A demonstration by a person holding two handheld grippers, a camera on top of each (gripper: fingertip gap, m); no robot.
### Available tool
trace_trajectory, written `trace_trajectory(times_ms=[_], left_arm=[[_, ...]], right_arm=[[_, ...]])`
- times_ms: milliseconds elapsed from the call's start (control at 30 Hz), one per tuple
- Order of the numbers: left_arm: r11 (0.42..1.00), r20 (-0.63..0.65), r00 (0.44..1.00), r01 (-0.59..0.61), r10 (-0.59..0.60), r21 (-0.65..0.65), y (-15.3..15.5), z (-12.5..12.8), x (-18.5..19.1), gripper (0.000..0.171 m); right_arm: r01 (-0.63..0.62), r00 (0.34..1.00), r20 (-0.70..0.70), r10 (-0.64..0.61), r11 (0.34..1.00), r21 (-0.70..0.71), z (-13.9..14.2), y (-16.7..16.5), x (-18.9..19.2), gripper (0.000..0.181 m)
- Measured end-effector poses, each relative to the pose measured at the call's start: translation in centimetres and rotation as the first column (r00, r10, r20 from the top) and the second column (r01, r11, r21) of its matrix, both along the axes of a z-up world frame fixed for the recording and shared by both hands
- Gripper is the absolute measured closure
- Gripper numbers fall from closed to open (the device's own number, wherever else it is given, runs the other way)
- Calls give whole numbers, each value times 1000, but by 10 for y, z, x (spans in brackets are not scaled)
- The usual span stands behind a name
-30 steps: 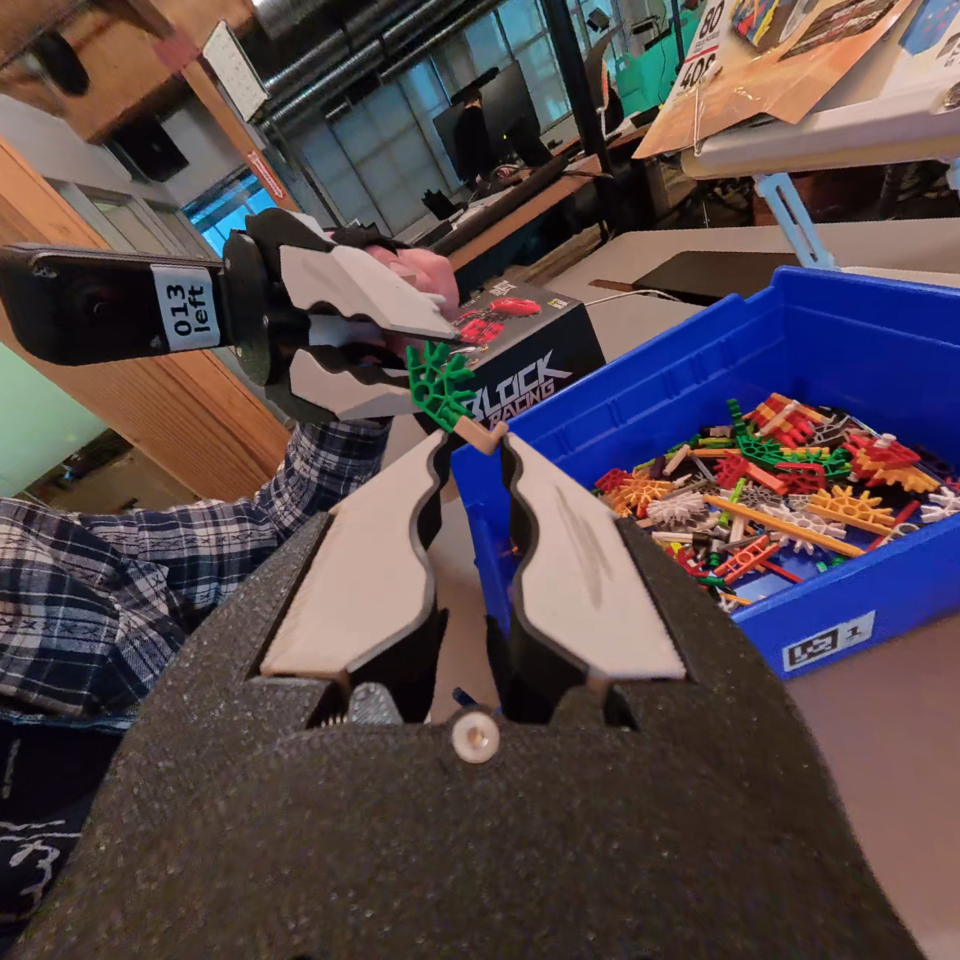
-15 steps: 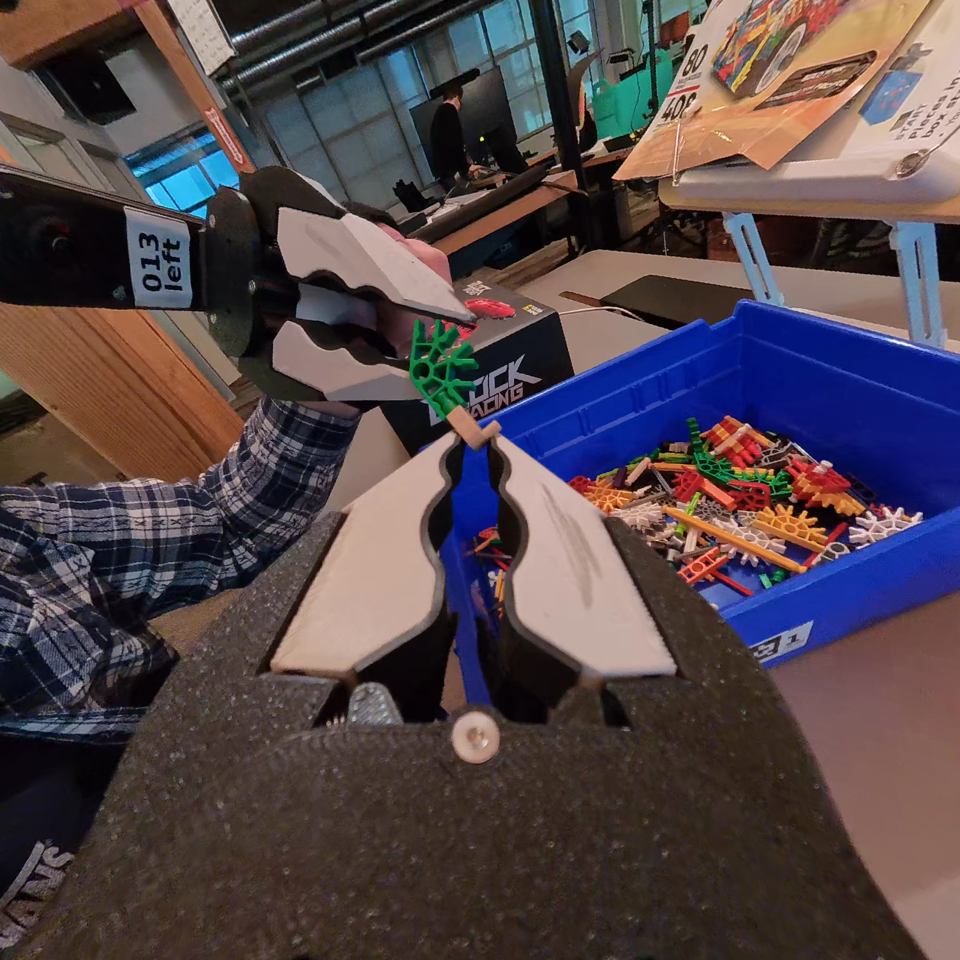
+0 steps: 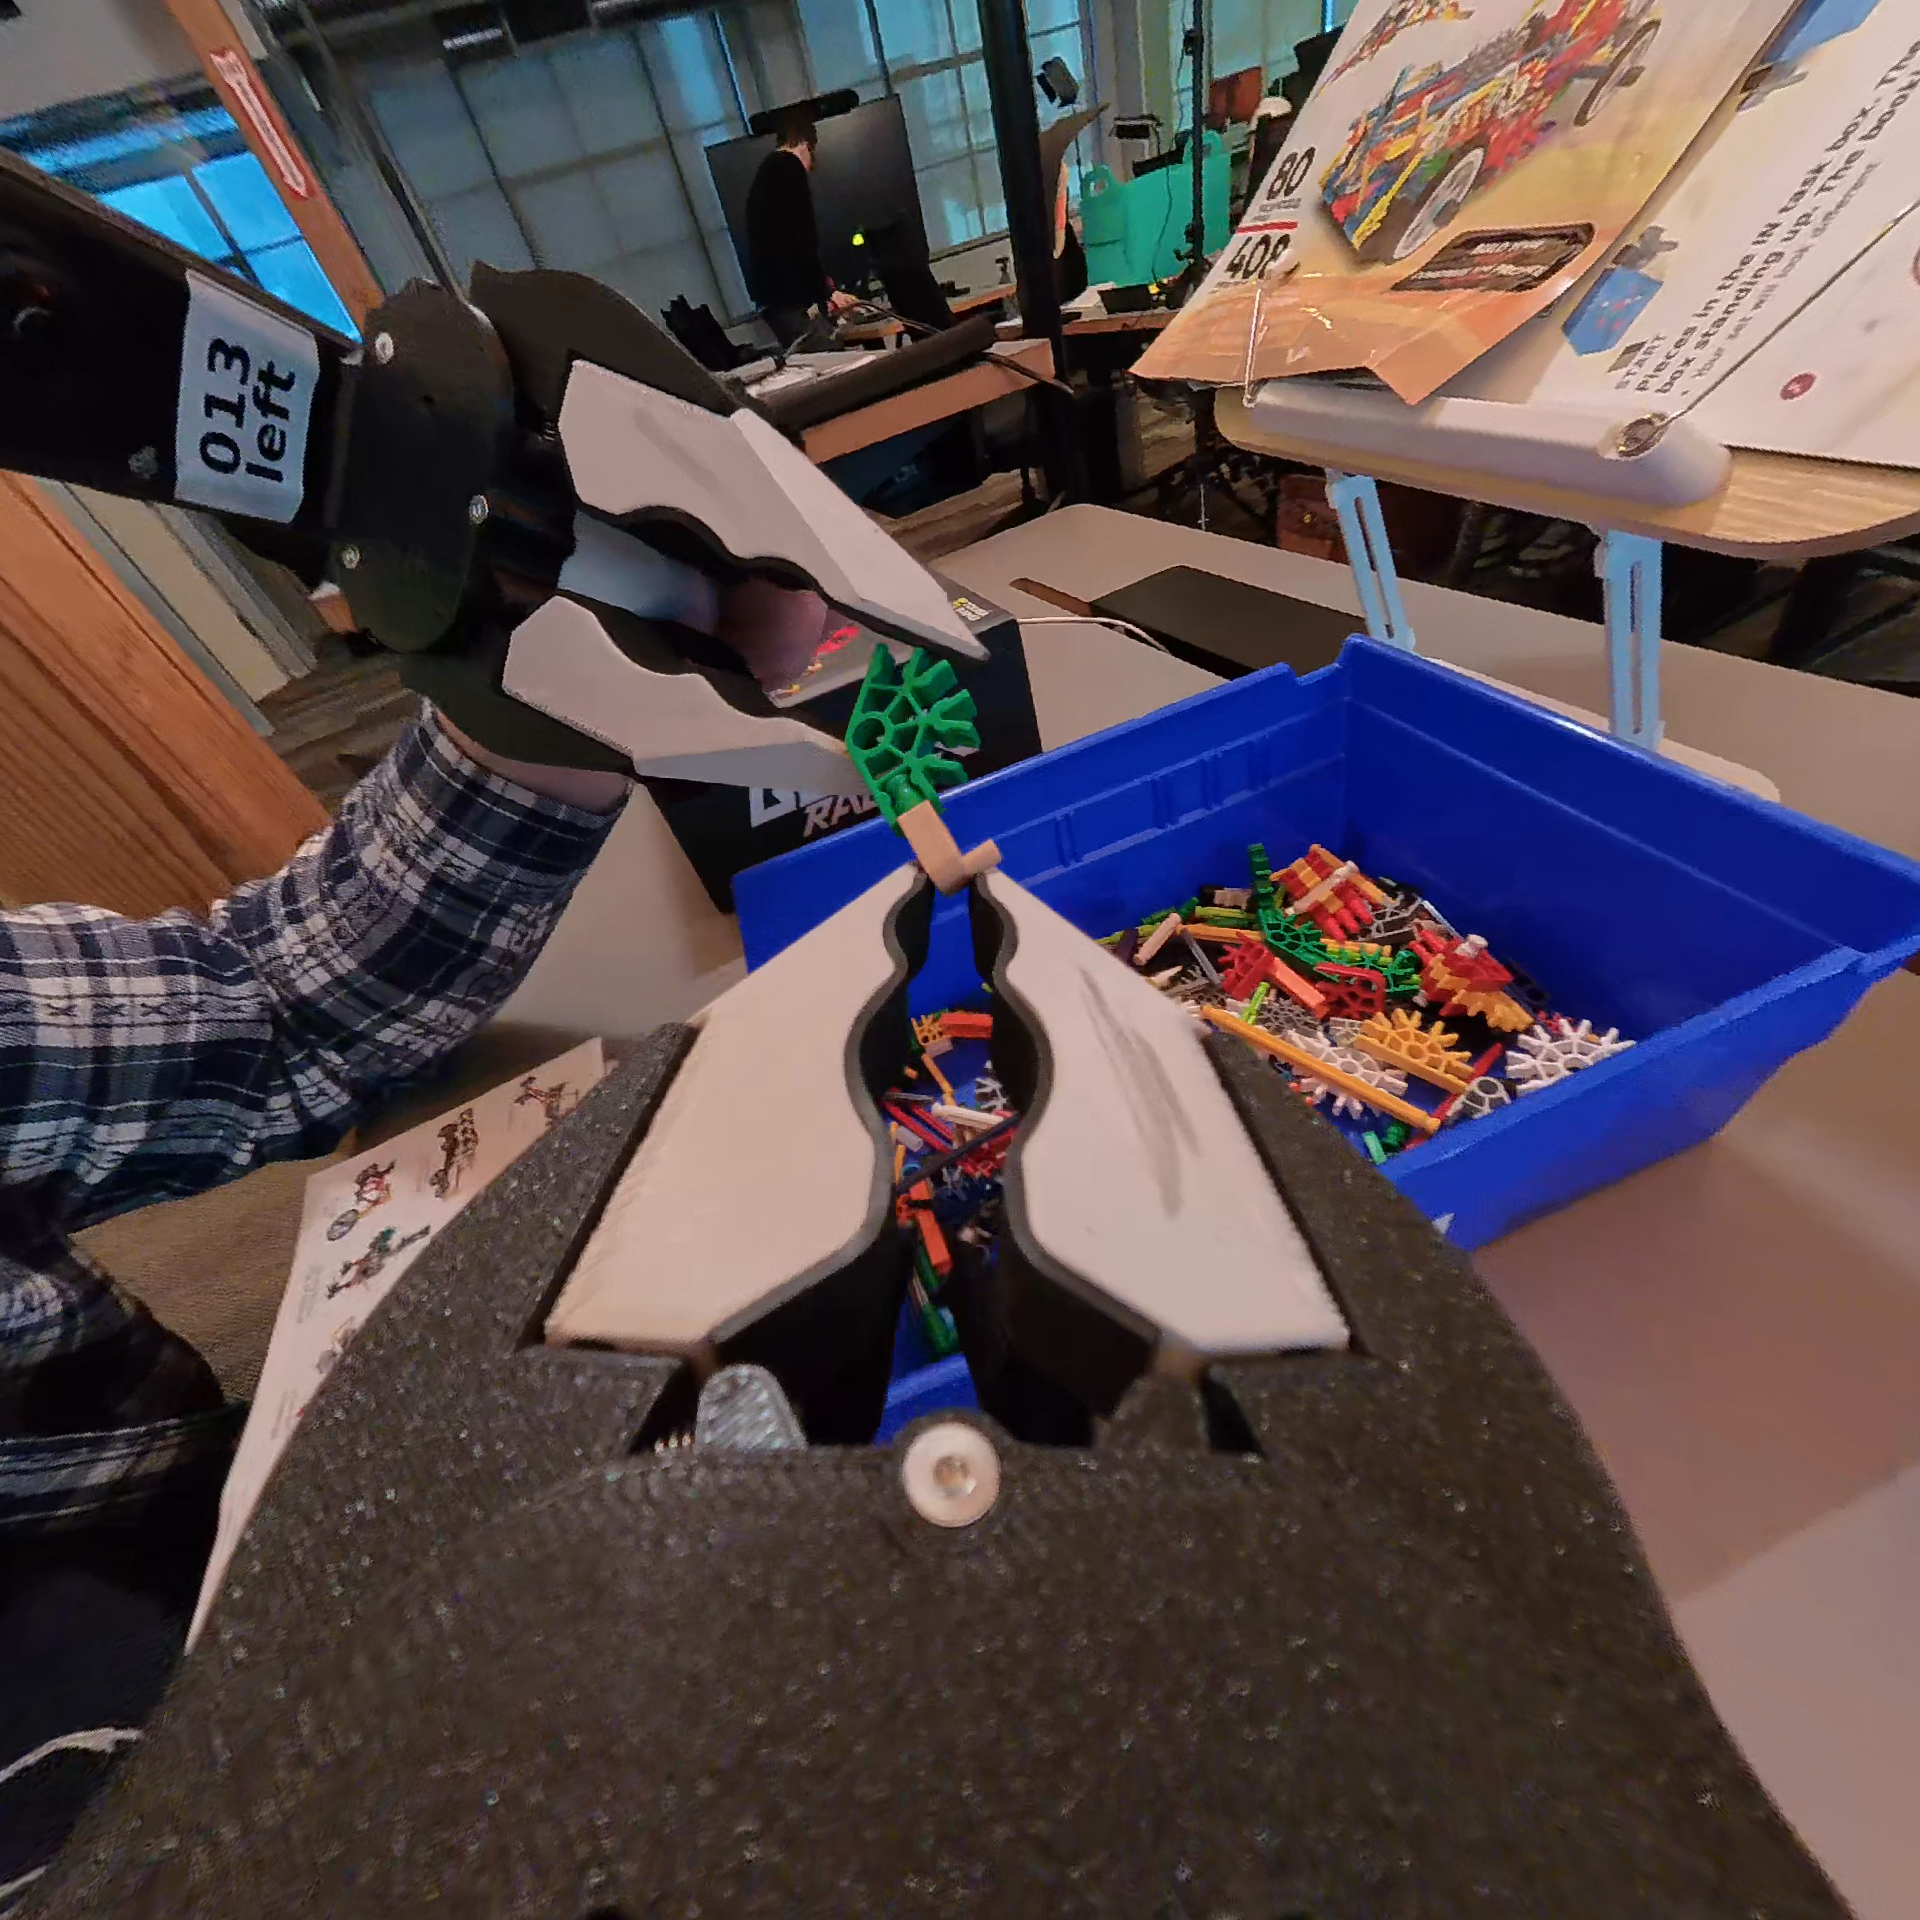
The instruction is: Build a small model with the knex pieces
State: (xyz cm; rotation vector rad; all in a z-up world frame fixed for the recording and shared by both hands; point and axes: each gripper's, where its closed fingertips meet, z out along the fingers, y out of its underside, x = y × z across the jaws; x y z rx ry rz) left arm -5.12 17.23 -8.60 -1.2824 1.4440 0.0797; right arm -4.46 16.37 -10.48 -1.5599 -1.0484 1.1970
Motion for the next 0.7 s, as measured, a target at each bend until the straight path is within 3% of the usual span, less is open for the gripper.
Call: trace_trajectory(times_ms=[700], left_arm=[[994,49,999,-1,7,-111,7,-10,-3,152]], right_arm=[[114,981,106,-162,927,357,3,6,4,176]])
